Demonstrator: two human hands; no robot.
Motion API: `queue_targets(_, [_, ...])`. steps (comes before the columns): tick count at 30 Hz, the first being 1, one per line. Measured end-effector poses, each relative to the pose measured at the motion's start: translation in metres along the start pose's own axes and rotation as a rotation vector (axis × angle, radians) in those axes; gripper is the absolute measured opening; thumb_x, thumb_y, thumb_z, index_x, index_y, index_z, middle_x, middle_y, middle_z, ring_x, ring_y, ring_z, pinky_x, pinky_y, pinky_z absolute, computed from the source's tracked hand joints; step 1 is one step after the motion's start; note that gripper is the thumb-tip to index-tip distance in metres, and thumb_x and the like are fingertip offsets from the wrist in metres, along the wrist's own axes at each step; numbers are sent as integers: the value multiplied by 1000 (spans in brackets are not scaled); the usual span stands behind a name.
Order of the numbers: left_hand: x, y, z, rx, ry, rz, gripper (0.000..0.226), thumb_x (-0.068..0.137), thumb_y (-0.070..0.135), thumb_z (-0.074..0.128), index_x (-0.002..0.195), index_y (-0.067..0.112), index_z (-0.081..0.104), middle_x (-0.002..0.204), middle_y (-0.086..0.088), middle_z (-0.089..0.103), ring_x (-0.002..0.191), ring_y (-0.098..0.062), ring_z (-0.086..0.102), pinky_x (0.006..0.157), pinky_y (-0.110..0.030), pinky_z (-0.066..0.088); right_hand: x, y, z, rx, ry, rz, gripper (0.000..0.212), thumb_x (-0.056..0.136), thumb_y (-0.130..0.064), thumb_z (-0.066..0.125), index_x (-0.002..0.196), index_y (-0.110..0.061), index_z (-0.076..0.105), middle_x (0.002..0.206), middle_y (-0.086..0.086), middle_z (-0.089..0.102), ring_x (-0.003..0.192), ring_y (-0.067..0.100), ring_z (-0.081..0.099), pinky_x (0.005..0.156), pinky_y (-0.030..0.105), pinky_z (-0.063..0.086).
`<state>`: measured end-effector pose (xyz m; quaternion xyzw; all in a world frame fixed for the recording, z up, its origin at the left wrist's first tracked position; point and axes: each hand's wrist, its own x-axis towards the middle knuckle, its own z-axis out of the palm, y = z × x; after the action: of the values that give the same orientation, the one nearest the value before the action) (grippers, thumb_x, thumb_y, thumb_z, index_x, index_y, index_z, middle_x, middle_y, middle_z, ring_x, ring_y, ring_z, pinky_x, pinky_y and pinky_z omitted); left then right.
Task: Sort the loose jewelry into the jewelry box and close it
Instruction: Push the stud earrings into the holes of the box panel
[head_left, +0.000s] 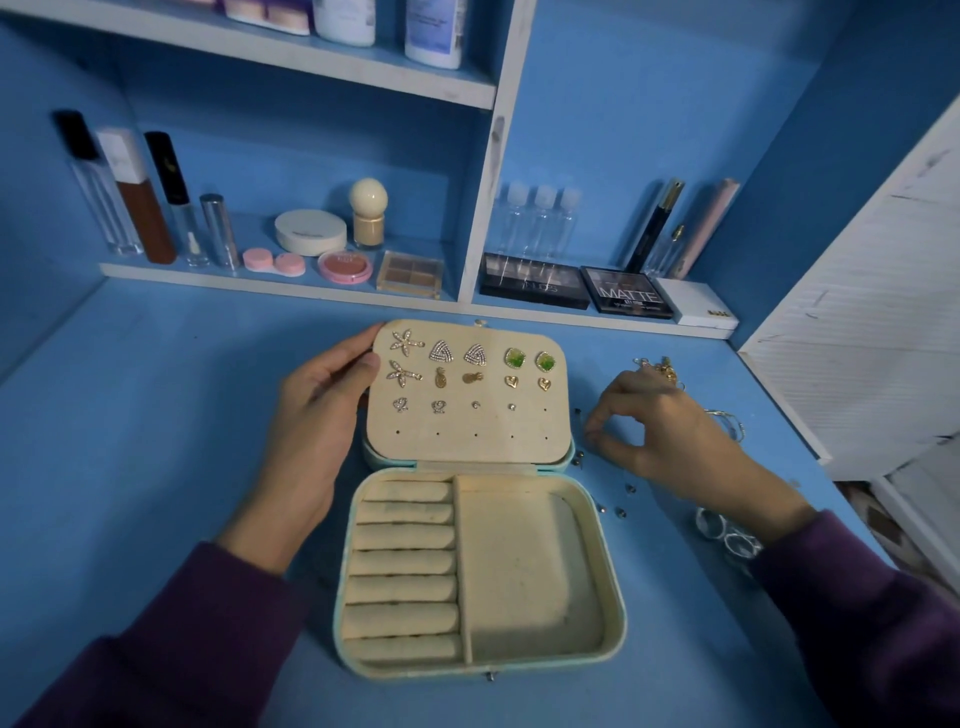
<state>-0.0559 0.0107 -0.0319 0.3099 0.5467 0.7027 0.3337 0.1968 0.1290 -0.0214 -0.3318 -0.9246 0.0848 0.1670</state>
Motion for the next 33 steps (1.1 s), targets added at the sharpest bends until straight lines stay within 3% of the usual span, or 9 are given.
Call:
queue_targets(3, [0, 0, -1, 6, 0, 0, 32, 95, 4, 50, 113, 27, 65, 106, 12, 71, 101, -2, 65, 83, -15, 52, -10, -11, -5, 197, 18, 81, 4, 79, -24, 66, 77, -22, 69, 81, -10, 62, 82, 8, 52, 68, 13, 38])
queue_targets(6, [0, 0, 0, 1, -2, 2, 32, 95, 3, 50, 112, 26, 65, 104, 13, 71, 99, -1, 65, 81, -13, 52, -19, -30, -17, 628, -15, 274, 7, 83, -14, 71, 77, -18, 70, 81, -2, 67, 77, 12, 58, 71, 23, 43])
queue_targets(8, [0, 1, 1, -1, 3, 5, 32, 95, 3, 50, 107, 28, 66, 101, 15, 71, 96, 1, 65, 80, -12, 52, -24, -42, -22, 849, -46, 367, 2, 78, -16, 70, 76, -18, 72, 79, 0, 67, 72, 12, 55, 71, 21, 42])
queue_targets(10, [0, 1, 1, 2, 11, 7, 32, 95, 3, 50, 106, 29, 66, 99, 17, 71, 94, 2, 66, 77, -11, 52, -27, -49, -22, 957, -61, 386, 1, 72, -18, 72, 73, -18, 72, 71, -5, 65, 67, 6, 54, 67, 16, 41])
queue_targets(15, [0, 1, 1, 15, 23, 3, 33, 95, 3, 51, 102, 31, 67, 94, 19, 71, 91, 4, 66, 71, -10, 51, -27, -51, -19, 1090, -63, 405, 10, 71, -15, 64, 71, -19, 74, 68, -5, 61, 66, 7, 50, 68, 23, 38])
queue_targets(21, [-3, 4, 1, -1, 5, -3, 33, 94, 2, 50, 109, 27, 65, 101, 14, 71, 94, 1, 66, 78, -12, 52, -17, -58, -28, 940, 15, 347, 6, 80, -9, 70, 76, -14, 69, 74, -2, 64, 67, 7, 51, 64, 14, 40])
queue_targets(28, [-8, 10, 6, 14, -8, 66, 35, 92, -3, 51, 102, 27, 65, 85, 22, 72, 85, 7, 64, 74, -9, 49, 41, -65, -39, 522, 32, 123, 8, 91, -18, 60, 85, -23, 62, 115, -11, 62, 106, 15, 59, 94, 34, 46])
queue_targets(30, [-9, 12, 6, 31, -6, 65, 34, 91, -3, 51, 105, 24, 65, 85, 20, 72, 85, 7, 64, 75, -9, 49, 53, -67, -35, 493, -44, 123, 8, 92, -15, 56, 88, -21, 59, 108, -5, 65, 95, 27, 62, 86, 47, 48])
queue_targets(33, [-13, 15, 6, 104, 30, 48, 36, 92, 2, 53, 124, 14, 61, 99, 19, 67, 92, 8, 62, 79, -10, 48, 56, -68, -34, 488, -90, 84, 8, 93, -10, 53, 89, -16, 57, 94, 8, 68, 87, 32, 62, 81, 47, 49])
